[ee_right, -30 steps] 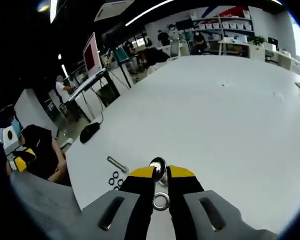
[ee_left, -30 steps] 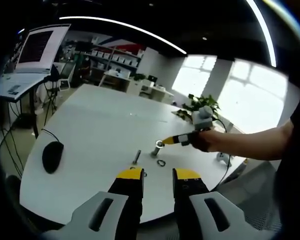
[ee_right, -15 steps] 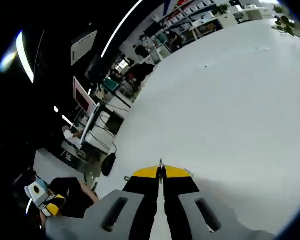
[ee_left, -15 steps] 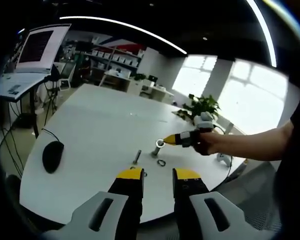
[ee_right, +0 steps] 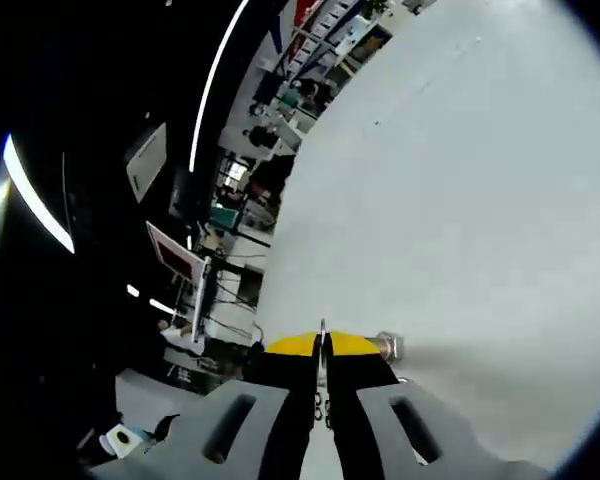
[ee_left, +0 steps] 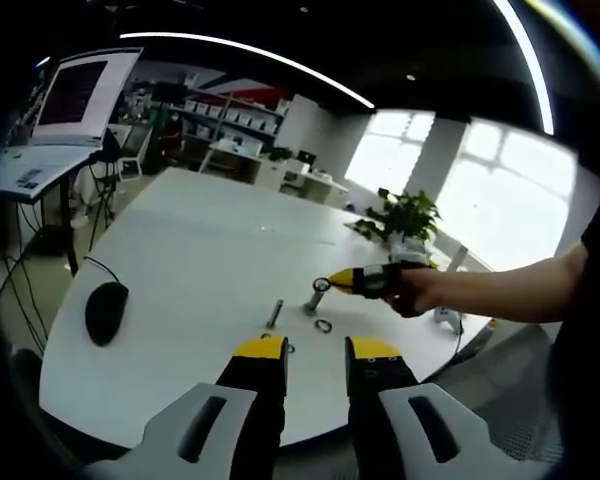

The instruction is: Place the washer onto the threaded stud by aligning its center hole with the stud, sliding it down to the base, and recovering from edge contact or off-axis alignment until the washer reaches the visible bottom stop.

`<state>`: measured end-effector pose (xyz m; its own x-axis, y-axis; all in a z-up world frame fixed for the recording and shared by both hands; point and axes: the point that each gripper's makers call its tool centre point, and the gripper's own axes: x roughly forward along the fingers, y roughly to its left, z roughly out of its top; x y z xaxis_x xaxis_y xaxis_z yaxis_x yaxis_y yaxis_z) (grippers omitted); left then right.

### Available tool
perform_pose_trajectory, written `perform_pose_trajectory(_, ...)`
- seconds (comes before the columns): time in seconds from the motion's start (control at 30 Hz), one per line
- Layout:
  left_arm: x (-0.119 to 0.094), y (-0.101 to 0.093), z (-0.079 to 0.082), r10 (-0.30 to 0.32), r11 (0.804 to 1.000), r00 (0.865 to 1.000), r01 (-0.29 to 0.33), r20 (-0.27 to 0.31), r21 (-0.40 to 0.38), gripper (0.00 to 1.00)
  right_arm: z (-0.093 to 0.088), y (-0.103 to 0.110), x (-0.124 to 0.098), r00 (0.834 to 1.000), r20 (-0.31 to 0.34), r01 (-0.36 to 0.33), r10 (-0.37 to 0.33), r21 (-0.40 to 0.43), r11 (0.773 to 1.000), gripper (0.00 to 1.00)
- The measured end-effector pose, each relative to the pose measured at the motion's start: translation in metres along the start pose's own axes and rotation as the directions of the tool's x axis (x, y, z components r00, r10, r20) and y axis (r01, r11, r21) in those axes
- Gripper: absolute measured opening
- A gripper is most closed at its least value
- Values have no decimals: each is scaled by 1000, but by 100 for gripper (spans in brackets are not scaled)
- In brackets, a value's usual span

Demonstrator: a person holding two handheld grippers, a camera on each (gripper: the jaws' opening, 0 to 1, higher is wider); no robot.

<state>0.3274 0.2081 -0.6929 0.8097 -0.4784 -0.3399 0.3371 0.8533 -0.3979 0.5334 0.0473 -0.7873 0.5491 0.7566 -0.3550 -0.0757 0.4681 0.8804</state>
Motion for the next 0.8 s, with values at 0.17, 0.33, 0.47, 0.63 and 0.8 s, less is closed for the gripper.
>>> perform_pose_trajectory(0.17, 0, 0, 0, -1, 1000, 1000, 1, -2, 1, 20, 8, 4, -1, 996, 69, -71, 60, 168, 983, 4)
perform_pose_trajectory(0.33, 0, 0, -1, -1, 1000, 1000, 1, -4, 1, 20, 1, 4, -4, 994, 79, -95, 80, 220, 971, 3)
perform_pose_trajectory(0.47, 0, 0, -1, -3, 1000, 1000, 3, -6, 2, 20, -2, -1, -6, 992, 97, -103, 78, 295, 950, 3)
perform_pose_trajectory(0.63, 0, -1, -2, -5, 1000, 1000, 5, -10, 4, 20, -4, 2, -9, 987, 114, -146, 109, 399, 905, 3)
perform_pose_trajectory(0.8, 0, -1, -2, -6, 1000, 1000, 6, -10, 4, 20, -8, -6, -9, 989, 115, -129, 90, 392, 911, 4)
